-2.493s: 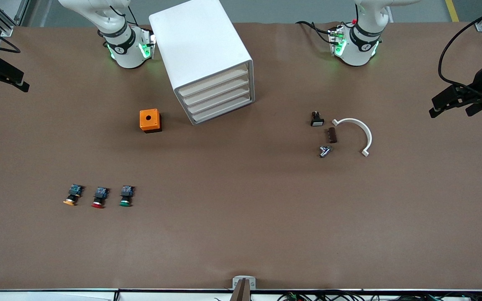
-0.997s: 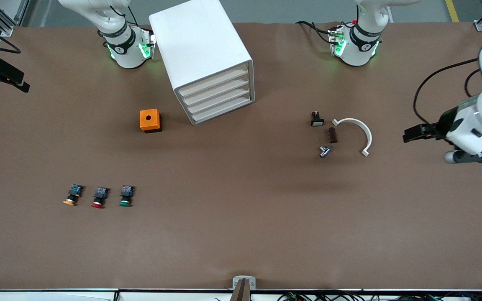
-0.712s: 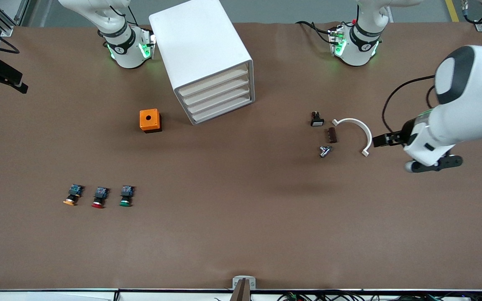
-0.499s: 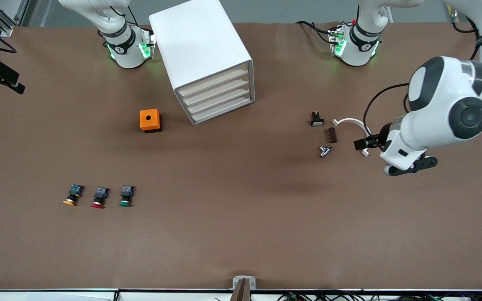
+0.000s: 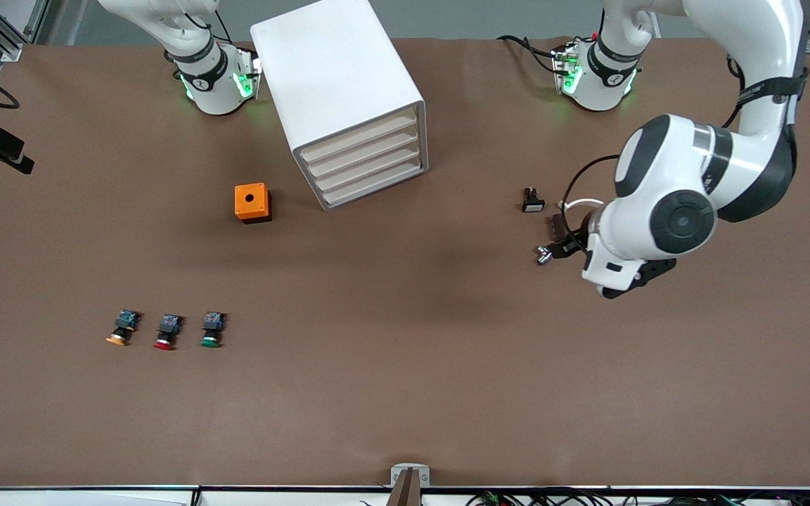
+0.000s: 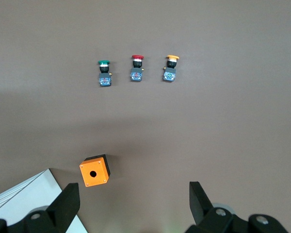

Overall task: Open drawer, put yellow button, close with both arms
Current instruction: 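Move the left gripper toward the white drawer cabinet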

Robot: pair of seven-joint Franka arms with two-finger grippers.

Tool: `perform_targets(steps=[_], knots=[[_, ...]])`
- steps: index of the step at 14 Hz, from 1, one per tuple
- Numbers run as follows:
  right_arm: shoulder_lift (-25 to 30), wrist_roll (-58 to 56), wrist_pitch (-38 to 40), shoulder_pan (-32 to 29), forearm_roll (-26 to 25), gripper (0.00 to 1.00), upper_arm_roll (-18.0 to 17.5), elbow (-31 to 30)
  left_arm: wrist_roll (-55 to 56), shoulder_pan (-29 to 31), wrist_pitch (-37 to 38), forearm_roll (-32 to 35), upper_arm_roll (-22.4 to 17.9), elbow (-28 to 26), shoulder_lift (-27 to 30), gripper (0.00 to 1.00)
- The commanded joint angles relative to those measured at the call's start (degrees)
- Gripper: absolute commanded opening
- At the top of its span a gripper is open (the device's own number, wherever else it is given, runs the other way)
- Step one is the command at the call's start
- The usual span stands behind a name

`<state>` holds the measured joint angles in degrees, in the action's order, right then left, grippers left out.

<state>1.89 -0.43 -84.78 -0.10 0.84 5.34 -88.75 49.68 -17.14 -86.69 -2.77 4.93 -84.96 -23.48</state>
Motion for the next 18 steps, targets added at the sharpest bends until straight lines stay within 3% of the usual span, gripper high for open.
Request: perform_targets(steps=[1, 6, 8, 12, 15, 18], knots=[[-6.4, -0.1, 0.4, -0.4, -0.5, 1.00, -0.3, 2.3, 9.3, -2.5, 5.7, -2.7, -0.2, 6.6, -4.1, 1.00], [-9.1, -1.8, -2.0, -2.4, -0.7, 1.00, -0.2, 2.2, 39.5, -4.4, 5.8, -18.6, -0.1, 7.2, -6.8, 1.00], [-13.1, -1.9, -2.1, -3.1, -0.9, 1.00, -0.2, 2.2, 46.8, -6.1, 5.8, -22.5, 0.0, 8.8, -8.7, 1.00], [-14.6, -1.9, -6.2, -4.3, -0.9, 1.00, -0.2, 1.4, 58.1, -6.9, 6.4, -34.0, 0.1, 8.8, -13.3, 1.00], [-16.6, -1.9, -15.5, -5.4, -0.7, 1.00, -0.2, -4.9, 65.7, -7.1, 7.4, -42.8, 0.1, 8.8, -16.2, 0.99], [-16.6, -1.8, -26.0, -5.2, -0.6, 1.00, -0.2, -12.4, 72.0, -7.6, 7.8, -48.7, 0.5, 8.8, -18.4, 0.92]])
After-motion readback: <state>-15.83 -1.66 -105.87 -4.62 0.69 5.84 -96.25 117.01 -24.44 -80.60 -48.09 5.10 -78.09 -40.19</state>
